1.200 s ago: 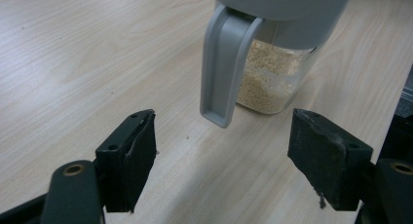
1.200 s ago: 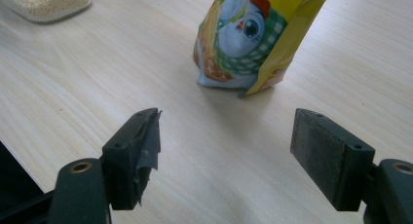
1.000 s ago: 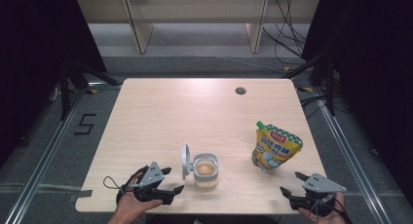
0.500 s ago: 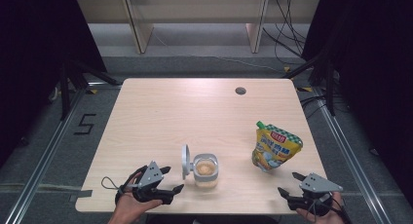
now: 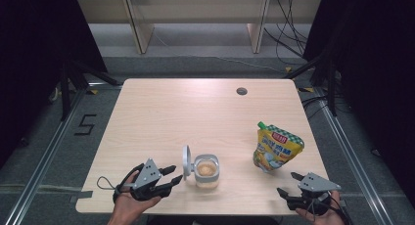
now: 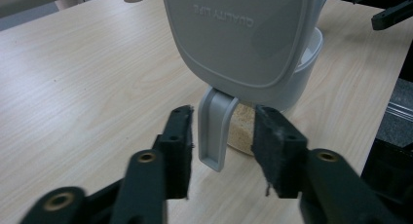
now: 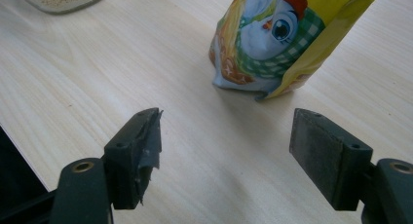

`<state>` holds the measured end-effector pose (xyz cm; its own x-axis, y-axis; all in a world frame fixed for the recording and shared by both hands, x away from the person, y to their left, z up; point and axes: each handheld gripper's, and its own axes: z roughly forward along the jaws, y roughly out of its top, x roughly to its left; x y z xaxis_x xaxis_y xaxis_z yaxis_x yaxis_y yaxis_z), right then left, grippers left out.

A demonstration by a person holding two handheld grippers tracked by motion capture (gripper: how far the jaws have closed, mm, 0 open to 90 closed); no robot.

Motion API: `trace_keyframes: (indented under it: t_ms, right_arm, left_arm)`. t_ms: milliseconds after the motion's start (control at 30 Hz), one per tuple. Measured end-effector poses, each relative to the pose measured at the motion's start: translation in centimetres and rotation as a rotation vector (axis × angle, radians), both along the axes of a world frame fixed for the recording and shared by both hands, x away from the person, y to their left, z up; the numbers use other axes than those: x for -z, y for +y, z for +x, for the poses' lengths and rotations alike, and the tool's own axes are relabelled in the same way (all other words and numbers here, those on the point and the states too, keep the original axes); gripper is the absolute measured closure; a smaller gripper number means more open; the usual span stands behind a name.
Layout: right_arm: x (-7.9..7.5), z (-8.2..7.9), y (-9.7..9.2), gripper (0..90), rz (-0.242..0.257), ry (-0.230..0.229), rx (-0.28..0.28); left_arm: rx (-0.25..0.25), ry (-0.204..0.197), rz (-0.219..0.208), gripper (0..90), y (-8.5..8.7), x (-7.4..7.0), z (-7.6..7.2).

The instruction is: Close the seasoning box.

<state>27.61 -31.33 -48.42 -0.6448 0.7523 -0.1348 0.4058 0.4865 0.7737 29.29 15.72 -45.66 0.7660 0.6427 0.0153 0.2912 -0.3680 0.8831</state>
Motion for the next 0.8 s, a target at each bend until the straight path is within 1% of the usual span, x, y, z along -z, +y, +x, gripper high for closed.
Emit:
trace_keyframes:
  t_ms: [33, 67, 100, 133, 167, 200, 233, 267, 300, 333, 367, 400, 467, 500, 533, 567, 600, 667, 700, 733, 767, 800]
  right_arm:
    - [0.0, 0.0, 0.0, 28.4, 0.000, 0.000, 0.001]
    - [0.0, 0.0, 0.0, 28.4, -0.006, -0.001, -0.002]
    - [0.0, 0.0, 0.1, 28.5, -0.009, -0.001, -0.004]
    - [0.0, -0.1, 0.2, 28.6, -0.006, 0.001, -0.004]
    - [-0.1, -0.2, 0.3, 28.6, 0.002, 0.012, 0.006]
    - [-0.1, -0.1, 0.2, 28.6, -0.010, -0.003, -0.007]
    - [-0.1, -0.1, 0.2, 28.6, -0.012, -0.005, -0.010]
    - [-0.1, -0.1, 0.3, 28.6, -0.010, -0.002, -0.009]
    - [-0.1, -0.1, 0.2, 28.6, -0.014, -0.004, -0.009]
    - [-0.1, -0.1, 0.2, 28.6, -0.013, -0.006, -0.009]
    - [-0.1, -0.1, 0.3, 28.6, -0.013, -0.006, -0.009]
    - [-0.1, -0.1, 0.3, 28.7, -0.015, -0.008, -0.010]
    - [-0.1, -0.1, 0.3, 28.7, -0.013, 0.000, -0.011]
    - [-0.1, -0.1, 0.4, 28.7, -0.013, -0.003, -0.020]
    - [-0.1, -0.1, 0.4, 28.7, -0.016, -0.002, -0.012]
    - [-0.1, -0.1, 0.4, 28.7, -0.016, -0.003, -0.014]
    - [-0.1, -0.1, 0.4, 28.7, -0.017, -0.003, -0.014]
    - [-0.1, -0.1, 0.4, 28.7, -0.017, -0.003, -0.014]
    - [-0.1, -0.1, 0.4, 28.7, -0.015, -0.001, -0.013]
    - [-0.1, -0.1, 0.5, 28.7, -0.015, -0.001, -0.013]
    - [-0.1, -0.1, 0.5, 28.7, -0.016, -0.001, -0.014]
    - [-0.1, -0.2, 0.5, 28.7, -0.009, 0.010, -0.004]
  left_arm:
    - [0.001, -0.017, 0.010, 65.8, 0.0, -0.1, 0.0]
    - [0.007, -0.025, 0.009, 70.3, -0.1, -0.1, 0.0]
    - [0.006, -0.018, 0.001, 73.9, -0.2, 0.0, -0.1]
    - [0.019, -0.034, 0.016, 76.8, -0.3, -0.1, 0.0]
    - [0.023, -0.043, 0.023, 79.6, -0.3, -0.1, 0.0]
    - [0.021, -0.037, 0.020, 82.3, -0.4, -0.1, 0.0]
    - [0.038, -0.075, 0.042, 84.0, -0.3, -0.3, 0.2]
    - [0.024, -0.072, 0.027, 85.7, -0.4, -0.3, 0.1]
    - [0.022, -0.081, 0.031, 87.1, -0.4, -0.3, 0.1]
    - [0.017, -0.084, 0.027, 87.8, -0.5, -0.4, 0.2]
    - [0.029, -0.093, 0.039, 88.5, -0.4, -0.5, 0.3]
    - [0.022, -0.086, 0.036, 88.6, -0.5, -0.6, 0.3]
    - [0.022, -0.093, 0.035, 88.7, -0.7, -0.7, 0.4]
    - [0.026, -0.095, 0.036, 88.8, -0.7, -0.8, 0.5]
    - [0.025, -0.093, 0.029, 88.8, -0.9, -0.9, 0.5]
    - [0.037, -0.105, 0.040, 88.8, -0.9, -1.0, 0.7]
    - [0.028, -0.096, 0.028, 88.8, -1.1, -1.1, 0.6]
    - [0.031, -0.107, 0.024, 88.8, -1.5, -1.4, 0.8]
    - [0.041, -0.121, 0.032, 88.7, -1.6, -1.5, 0.9]
    - [0.039, -0.115, 0.029, 88.8, -1.7, -1.6, 0.9]
    - [0.037, -0.118, 0.021, 88.7, -1.9, -1.7, 0.9]
    - [0.047, -0.120, 0.028, 88.8, -2.0, -1.8, 1.0]
